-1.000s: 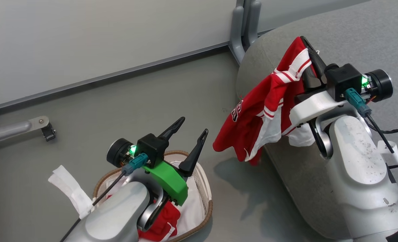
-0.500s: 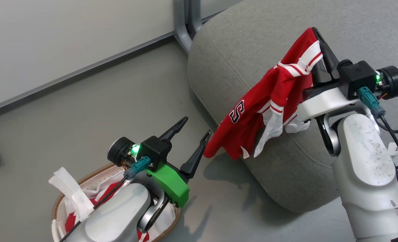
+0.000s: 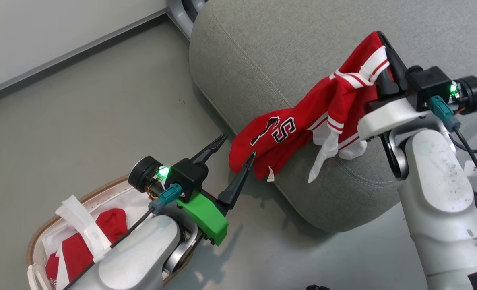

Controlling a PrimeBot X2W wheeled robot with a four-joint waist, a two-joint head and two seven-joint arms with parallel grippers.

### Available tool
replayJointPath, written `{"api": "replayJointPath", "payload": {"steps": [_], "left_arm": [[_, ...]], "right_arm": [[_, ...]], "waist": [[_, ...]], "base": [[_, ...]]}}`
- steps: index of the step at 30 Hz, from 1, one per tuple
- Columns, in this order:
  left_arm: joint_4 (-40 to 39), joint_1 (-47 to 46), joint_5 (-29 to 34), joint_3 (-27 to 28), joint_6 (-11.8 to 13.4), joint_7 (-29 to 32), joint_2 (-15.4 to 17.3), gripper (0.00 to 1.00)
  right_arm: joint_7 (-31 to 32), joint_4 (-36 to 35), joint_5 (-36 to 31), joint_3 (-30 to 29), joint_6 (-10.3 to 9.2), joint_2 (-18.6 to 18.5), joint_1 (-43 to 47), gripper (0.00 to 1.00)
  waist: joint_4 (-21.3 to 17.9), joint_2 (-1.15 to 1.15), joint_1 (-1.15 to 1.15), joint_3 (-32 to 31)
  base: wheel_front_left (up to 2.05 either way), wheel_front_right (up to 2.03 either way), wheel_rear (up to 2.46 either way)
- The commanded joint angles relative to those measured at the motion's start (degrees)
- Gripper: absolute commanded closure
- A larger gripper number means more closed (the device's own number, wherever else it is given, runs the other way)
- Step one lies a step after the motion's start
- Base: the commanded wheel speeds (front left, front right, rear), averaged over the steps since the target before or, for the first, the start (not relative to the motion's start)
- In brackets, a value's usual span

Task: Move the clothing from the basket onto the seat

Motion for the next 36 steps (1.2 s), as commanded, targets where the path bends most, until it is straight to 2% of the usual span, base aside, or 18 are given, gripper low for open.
{"api": "replayJointPath", "payload": {"steps": [1,3,9,13,18,22,26,30,36], "left_arm": [[-0.57,-0.63,0.31,0.15,0.51,0.23,0.7,0.0],[-1.69,-0.64,0.34,0.3,0.98,0.38,1.1,0.0],[-5.29,-1.35,0.68,0.51,2.09,1.5,1.93,0.0],[-7.29,-2.41,1.46,0.3,2.42,2.24,2.54,0.0],[-9.06,-4.24,2.59,0.55,3.05,1.94,2.56,0.0],[-9.89,-5.54,3.91,-0.15,2.82,1.81,1.94,0.0],[-10.84,-6.82,4.83,-0.57,2.65,1.58,1.33,0.0],[-11.79,-8.27,5.86,-1.29,2.68,2.08,1.17,0.0],[-12.5,-9.2,6.45,-1.43,3.22,2.52,1.41,0.0]], "right_arm": [[-0.29,1.02,-0.02,0.36,-0.06,-0.13,-2.32,1.0],[-0.14,3.13,0.82,0.21,-0.06,-0.77,-5.53,1.0],[2.72,7.69,2.24,-1.22,-0.07,-6.04,-18.47,1.0],[6.32,9.76,2.69,-2.2,-0.07,-12.68,-28.67,1.0],[10.56,12.97,-0.27,-3.1,-0.06,-21.62,-40.0,1.0],[12.53,15.03,-2.05,-4.26,-0.07,-27.67,-46.31,1.0],[12.93,16.6,-3.08,-7.25,-0.07,-31.8,-48.66,1.0],[12.1,20.44,-3.25,-13.49,-0.07,-32.43,-44.15,1.0],[8.98,26.51,-4.4,-18.92,-0.07,-28.21,-35.29,1.0]], "waist": [[0.99,0.0,0.0,1.47],[2.03,0.0,0.0,2.53],[6.41,0.0,0.0,6.82],[10.24,0.0,0.0,10.33],[15.7,0.0,0.0,14.66],[19.73,0.0,0.0,17.38],[22.61,0.0,0.0,20.25],[24.31,0.0,0.0,23.76],[24.44,0.0,0.0,26.87]], "base": [[0.0,0.0,0.0],[0.0,0.0,0.0],[0.0,0.0,0.0],[0.0,0.0,0.0],[0.0,0.0,0.0],[0.0,0.0,0.0],[0.0,0.0,0.0],[0.0,0.0,0.0],[0.0,0.0,0.0]]}}
